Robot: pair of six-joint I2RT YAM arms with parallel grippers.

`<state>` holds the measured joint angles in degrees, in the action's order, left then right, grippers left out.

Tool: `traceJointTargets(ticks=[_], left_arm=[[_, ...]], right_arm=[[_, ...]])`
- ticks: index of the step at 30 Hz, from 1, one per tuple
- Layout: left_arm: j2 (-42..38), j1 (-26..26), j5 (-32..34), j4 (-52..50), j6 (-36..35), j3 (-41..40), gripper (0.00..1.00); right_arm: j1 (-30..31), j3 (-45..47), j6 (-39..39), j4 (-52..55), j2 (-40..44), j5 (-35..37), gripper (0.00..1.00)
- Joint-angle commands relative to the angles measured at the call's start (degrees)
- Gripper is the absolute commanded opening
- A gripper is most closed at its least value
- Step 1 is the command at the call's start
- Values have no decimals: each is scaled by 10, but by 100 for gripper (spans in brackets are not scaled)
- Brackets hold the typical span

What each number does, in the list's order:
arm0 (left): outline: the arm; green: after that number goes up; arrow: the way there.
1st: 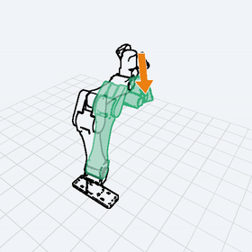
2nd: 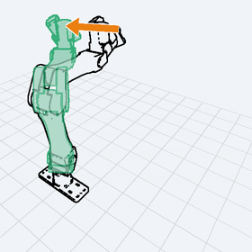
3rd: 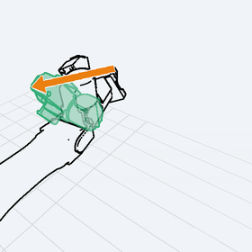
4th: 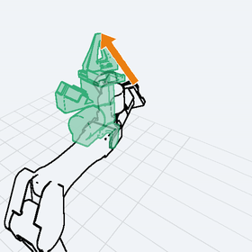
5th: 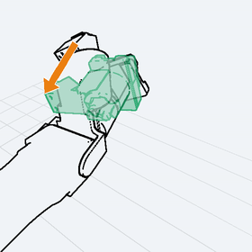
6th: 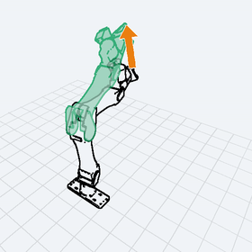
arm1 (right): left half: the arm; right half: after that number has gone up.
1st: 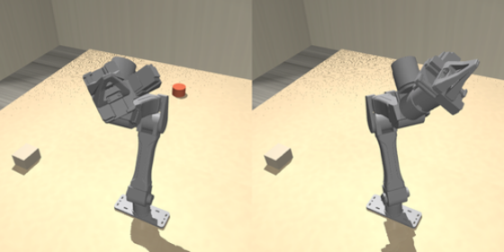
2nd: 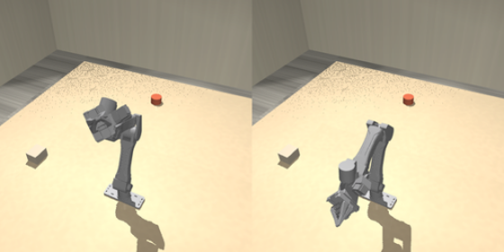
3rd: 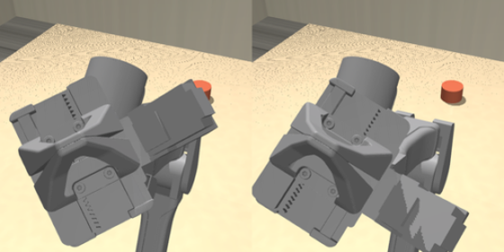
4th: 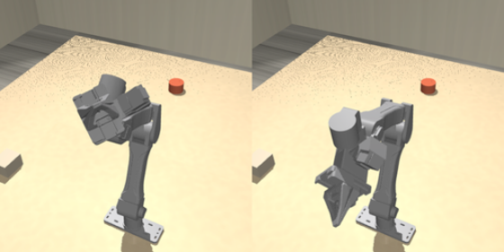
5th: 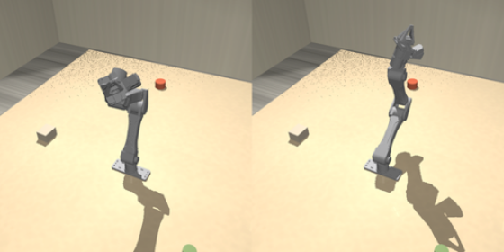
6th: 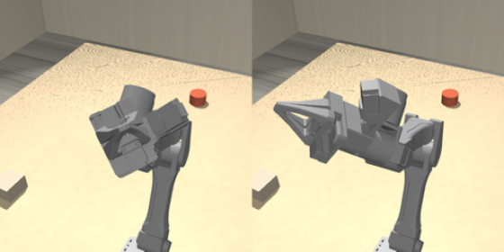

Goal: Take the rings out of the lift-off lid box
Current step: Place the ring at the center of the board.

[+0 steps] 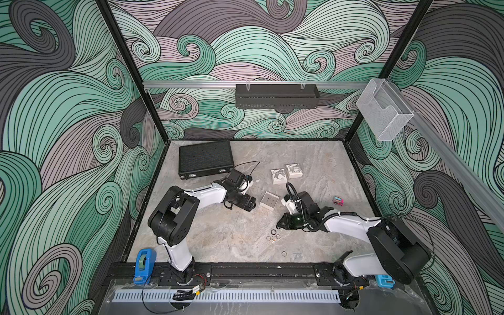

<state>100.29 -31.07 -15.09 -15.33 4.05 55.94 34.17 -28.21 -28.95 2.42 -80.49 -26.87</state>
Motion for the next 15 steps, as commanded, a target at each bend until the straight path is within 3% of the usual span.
traceJointTargets(ticks=[1, 10, 15], left_arm=[[17, 4, 1, 0, 4, 22, 95], [25, 5, 1, 2, 8, 25, 95], [23, 4, -3, 2, 9, 24, 95]], right_arm=[[3, 9, 2, 14, 9, 12, 22], [3, 5, 17, 82, 62, 33, 31], [15, 5, 23, 186, 157, 63, 48]])
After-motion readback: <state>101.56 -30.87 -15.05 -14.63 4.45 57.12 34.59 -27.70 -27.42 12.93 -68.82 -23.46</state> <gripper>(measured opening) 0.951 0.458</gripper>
